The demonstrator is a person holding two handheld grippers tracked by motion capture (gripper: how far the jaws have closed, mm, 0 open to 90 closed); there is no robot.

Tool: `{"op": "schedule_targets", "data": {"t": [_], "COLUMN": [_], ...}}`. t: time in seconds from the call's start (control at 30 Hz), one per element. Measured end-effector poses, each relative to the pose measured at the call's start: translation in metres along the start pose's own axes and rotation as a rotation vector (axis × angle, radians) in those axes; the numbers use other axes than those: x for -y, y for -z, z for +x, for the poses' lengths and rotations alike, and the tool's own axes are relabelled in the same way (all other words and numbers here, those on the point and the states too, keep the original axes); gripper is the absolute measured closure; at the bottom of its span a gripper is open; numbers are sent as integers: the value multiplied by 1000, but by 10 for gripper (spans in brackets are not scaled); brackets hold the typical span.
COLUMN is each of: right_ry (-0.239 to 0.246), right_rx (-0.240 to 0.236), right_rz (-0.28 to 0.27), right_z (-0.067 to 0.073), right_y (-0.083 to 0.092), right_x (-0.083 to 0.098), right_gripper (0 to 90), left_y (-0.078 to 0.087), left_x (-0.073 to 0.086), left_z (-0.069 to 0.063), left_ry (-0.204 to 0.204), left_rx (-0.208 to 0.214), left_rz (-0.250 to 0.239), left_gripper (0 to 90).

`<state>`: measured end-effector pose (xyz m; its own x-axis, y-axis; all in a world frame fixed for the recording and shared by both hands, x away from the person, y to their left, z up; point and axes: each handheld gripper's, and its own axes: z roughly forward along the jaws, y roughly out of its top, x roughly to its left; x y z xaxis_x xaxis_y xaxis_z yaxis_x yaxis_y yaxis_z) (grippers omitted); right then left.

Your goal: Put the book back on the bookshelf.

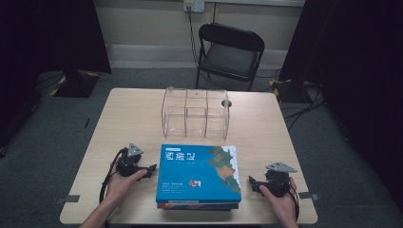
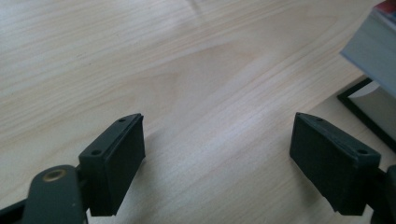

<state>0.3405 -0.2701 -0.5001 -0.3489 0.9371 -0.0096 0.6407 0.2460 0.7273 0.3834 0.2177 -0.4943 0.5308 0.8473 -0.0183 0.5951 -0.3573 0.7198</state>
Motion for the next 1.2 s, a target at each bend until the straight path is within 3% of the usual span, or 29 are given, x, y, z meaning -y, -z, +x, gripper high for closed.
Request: {"op": "schedule_targets", "data": {"t": [0.17,0.27,0.37,0.47,0.57,0.7,0.87,1.0,1.07,1.13,1.2], "right_ry": [-3,-4,-30,-44,-42,15,32,39,50,85,90], "right_rx": [-1,-5,-71,-92,-126,-157,-220,-255,-286,-324,-345], "right_rz": [6,4,4,-3,-20,-101,-184,-231,-253,-275,-275], "right_z": [0,-1,-4,-3,-1,7,11,16,20,33,38], "right_y": [0,1,4,7,13,30,43,45,44,40,38], "right_x": [-1,-2,-6,-7,-14,-34,-63,-84,-98,-114,-117], "right_gripper": [90,138,264,260,316,415,481,514,534,563,566], "left_y": [4,6,13,18,29,47,60,69,73,76,76], "left_x": [-3,-5,-7,-9,-13,-19,-26,-34,-37,-42,-43], "left_z": [-2,-3,-3,-3,-5,-13,-16,-17,-21,-29,-31], "left_ry": [7,17,54,74,93,112,128,157,150,132,129], "left_rx": [13,26,44,57,74,108,144,197,201,243,258], "left_rz": [-21,-23,-32,-41,-74,-116,-161,-202,-234,-228,-229], "left_gripper": [188,191,220,233,290,340,431,485,511,530,536]}}
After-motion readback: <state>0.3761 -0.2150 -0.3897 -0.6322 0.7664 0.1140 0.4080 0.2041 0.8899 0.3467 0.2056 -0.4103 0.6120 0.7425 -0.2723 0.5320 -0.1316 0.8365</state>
